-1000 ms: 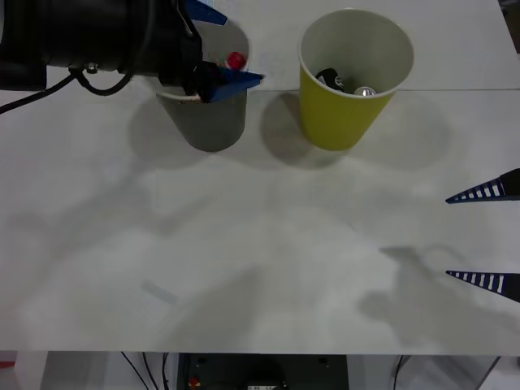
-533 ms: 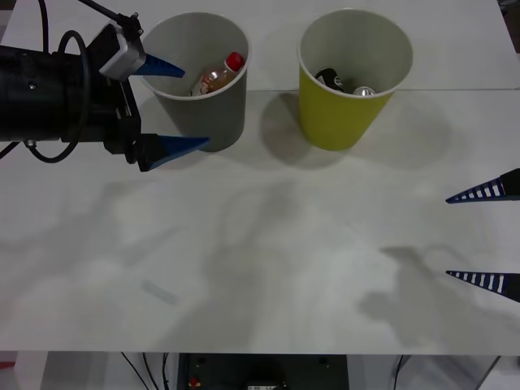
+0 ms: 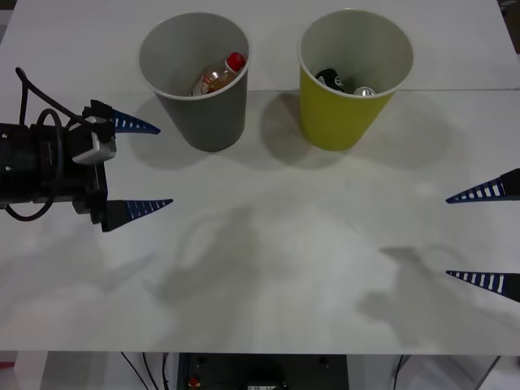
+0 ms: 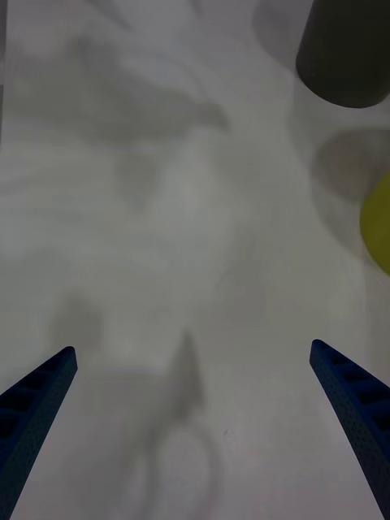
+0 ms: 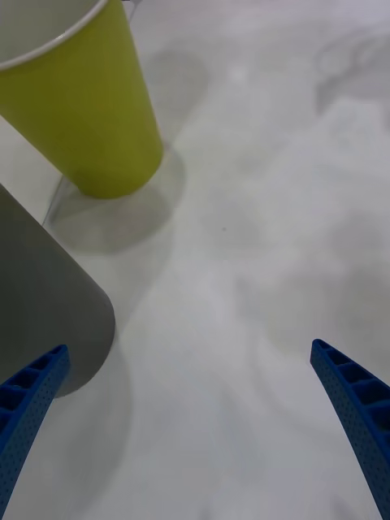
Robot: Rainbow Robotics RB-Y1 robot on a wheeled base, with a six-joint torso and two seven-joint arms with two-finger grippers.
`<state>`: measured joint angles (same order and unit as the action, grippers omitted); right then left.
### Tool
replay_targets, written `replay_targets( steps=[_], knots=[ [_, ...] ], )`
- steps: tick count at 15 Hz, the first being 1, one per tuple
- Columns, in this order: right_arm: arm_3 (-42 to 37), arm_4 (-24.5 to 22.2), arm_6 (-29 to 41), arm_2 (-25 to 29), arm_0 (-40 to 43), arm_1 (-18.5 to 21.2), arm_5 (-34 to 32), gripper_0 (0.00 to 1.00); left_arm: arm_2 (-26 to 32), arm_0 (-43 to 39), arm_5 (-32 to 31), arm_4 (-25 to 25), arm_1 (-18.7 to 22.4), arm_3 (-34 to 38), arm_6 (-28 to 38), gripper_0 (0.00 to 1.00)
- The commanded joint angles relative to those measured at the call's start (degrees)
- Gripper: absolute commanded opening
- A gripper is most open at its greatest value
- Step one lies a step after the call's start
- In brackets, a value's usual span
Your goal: Put the can into the green bin and the plastic bottle into the gray bin
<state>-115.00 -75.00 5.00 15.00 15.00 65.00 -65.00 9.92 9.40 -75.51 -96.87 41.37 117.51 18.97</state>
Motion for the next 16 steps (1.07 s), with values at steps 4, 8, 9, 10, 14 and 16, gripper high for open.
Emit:
replay_targets(
  steps=[4,8,9,10,14,16],
  knots=[
    [0.00,0.00,0.00,0.00,0.00,0.00,0.00,1.00,0.54,-8.17,0.01,0.72,5.04,1.41,-11.59,1.00],
    [0.00,0.00,0.00,0.00,0.00,0.00,0.00,1.00,2.82,-13.09,0.01,3.71,6.62,1.67,-13.79,1.00],
    [0.00,0.00,0.00,0.00,0.00,0.00,0.00,1.00,3.09,-14.06,0.01,3.97,6.88,1.85,-14.14,1.00],
    [0.00,0.00,0.00,0.00,0.00,0.00,0.00,1.00,3.44,-15.20,0.01,3.97,6.97,1.93,-14.40,1.00],
    [0.00,0.00,0.00,0.00,0.00,0.00,0.00,1.00,4.23,-17.14,0.01,4.59,6.97,2.37,-15.11,1.00],
    [0.00,0.00,0.00,0.00,0.00,0.00,0.00,1.00,4.23,-17.05,0.01,4.67,6.97,2.37,-15.20,1.00]
  ],
)
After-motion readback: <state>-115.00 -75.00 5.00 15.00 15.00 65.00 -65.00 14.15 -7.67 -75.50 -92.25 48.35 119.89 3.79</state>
